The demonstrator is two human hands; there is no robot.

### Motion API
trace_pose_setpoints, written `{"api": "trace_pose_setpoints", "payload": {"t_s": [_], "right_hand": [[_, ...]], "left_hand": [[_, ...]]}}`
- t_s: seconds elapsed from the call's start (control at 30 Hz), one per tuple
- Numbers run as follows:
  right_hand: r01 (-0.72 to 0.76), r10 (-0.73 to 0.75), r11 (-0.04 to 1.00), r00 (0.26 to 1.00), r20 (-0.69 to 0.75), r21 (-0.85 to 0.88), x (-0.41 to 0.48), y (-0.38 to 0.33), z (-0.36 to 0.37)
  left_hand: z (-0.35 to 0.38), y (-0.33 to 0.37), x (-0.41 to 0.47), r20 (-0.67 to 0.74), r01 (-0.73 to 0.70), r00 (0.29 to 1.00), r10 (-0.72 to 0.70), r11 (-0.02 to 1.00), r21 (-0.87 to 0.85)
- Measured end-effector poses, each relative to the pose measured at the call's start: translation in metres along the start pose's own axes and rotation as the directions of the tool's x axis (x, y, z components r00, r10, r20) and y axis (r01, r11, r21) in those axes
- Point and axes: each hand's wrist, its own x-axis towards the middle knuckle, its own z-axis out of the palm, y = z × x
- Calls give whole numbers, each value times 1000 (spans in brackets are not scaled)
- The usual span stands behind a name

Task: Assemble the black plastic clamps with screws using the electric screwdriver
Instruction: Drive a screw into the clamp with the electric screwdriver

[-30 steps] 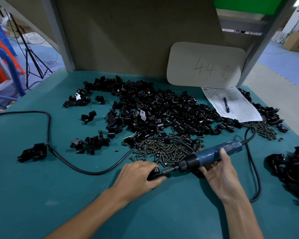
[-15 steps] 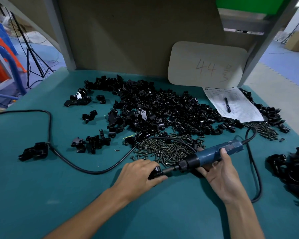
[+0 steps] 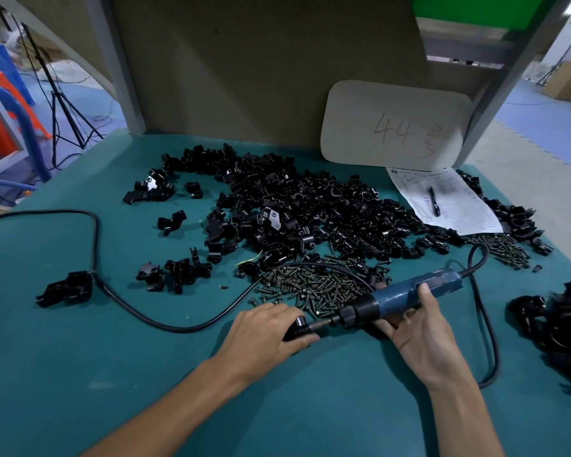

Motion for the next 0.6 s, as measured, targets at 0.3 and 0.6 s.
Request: {"api": "trace_pose_setpoints", "payload": {"t_s": [0.3,0.6], "right_hand": [[4,-4,998,1000,11,57,-2,-1,-3],[57,-56,998,997,-45,28,-4,-1,3]], "left_hand": [[0,2,-2,-60,-40,997,39,999,-11],[-3,2,-4,-110,-44,993,35,996,-78]]}}
